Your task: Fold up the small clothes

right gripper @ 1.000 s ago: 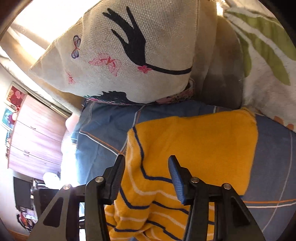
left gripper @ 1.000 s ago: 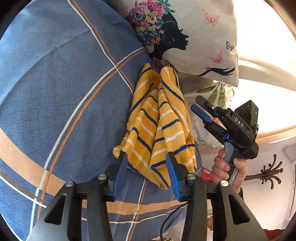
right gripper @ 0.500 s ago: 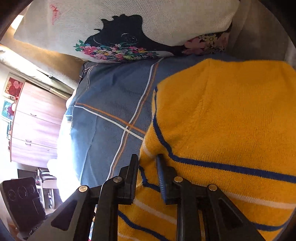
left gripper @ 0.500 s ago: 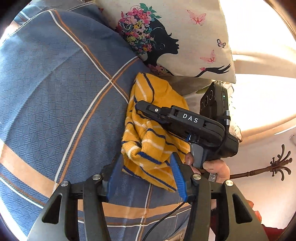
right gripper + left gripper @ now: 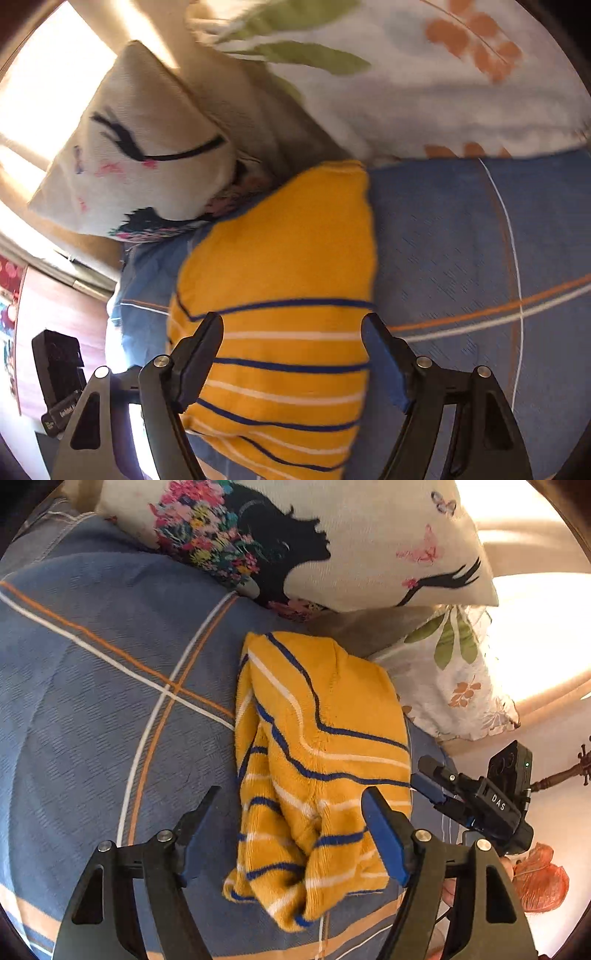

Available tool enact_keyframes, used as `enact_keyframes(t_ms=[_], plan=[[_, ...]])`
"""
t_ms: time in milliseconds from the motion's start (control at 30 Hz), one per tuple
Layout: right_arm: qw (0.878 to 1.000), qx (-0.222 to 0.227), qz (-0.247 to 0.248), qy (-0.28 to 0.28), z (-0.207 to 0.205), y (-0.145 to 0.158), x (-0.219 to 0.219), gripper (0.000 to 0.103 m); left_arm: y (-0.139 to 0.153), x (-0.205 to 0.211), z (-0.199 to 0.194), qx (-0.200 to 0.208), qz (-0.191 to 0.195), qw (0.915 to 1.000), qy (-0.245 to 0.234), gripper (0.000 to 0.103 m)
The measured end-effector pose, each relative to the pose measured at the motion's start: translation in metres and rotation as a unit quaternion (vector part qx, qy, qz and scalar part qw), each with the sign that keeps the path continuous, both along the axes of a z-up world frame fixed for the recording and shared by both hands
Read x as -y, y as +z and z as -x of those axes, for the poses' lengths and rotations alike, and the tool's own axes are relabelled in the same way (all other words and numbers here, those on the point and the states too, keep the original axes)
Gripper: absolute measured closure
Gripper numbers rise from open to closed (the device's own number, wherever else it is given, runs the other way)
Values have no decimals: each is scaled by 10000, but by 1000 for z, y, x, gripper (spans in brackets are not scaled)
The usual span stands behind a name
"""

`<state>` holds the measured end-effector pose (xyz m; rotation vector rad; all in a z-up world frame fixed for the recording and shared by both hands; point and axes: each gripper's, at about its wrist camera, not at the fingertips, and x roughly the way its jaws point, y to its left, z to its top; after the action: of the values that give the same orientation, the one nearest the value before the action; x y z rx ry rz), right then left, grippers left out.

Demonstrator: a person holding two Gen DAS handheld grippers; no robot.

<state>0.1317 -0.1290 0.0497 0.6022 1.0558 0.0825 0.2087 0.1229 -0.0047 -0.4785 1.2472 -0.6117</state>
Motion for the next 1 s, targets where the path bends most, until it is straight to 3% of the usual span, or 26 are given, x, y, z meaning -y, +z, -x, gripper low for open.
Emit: enact_keyframes(t_ms=[100, 167, 267, 300, 367, 433, 667, 767, 833, 900, 1000], plan=[[9978, -224, -612, -139, 10, -38, 19, 21, -20, 22, -14, -145, -312, 9980, -523, 28], [9912, -162, -1309, -112, 8, -58, 19, 21, -34, 31, -19, -272, -151, 9959, -846, 27], [9813, -60, -1924, -72, -1, -73, 11, 20, -37, 30, -24, -313, 170, 9957, -852, 29], [9803, -47, -1972, -66, -5, -73, 10, 27, -38, 29, -25, -409, 281, 9957, -783, 40], [9766, -214, -2136, -104, -10, -75, 11, 53, -36, 31, -21, -418, 349, 9966, -623, 43], [9733, -80, -2291, -111, -7, -61, 18, 63, -27, 38, -12, -283, 411, 9972, -562, 45], [9917, 402, -1195, 241, 8, 13, 49, 65, -7, 93, 6, -80, 577, 9960, -678, 51], [9965, 224, -792, 145, 19, 9, 70, 59, -20, 107, 7, -226, 36, 9979, -610, 57], [9993, -161, -317, 135, 25, -5, 77, 53, -25, 112, 9, -49, -446, 9968, -660, 58], [9996, -241, 6, 120, 33, -9, 82, 52, -22, 109, 11, 53, -509, 9965, -663, 58], [9999, 126, 103, 37, 47, 7, 81, 52, -13, 96, 9, -32, -423, 9977, -526, 58]])
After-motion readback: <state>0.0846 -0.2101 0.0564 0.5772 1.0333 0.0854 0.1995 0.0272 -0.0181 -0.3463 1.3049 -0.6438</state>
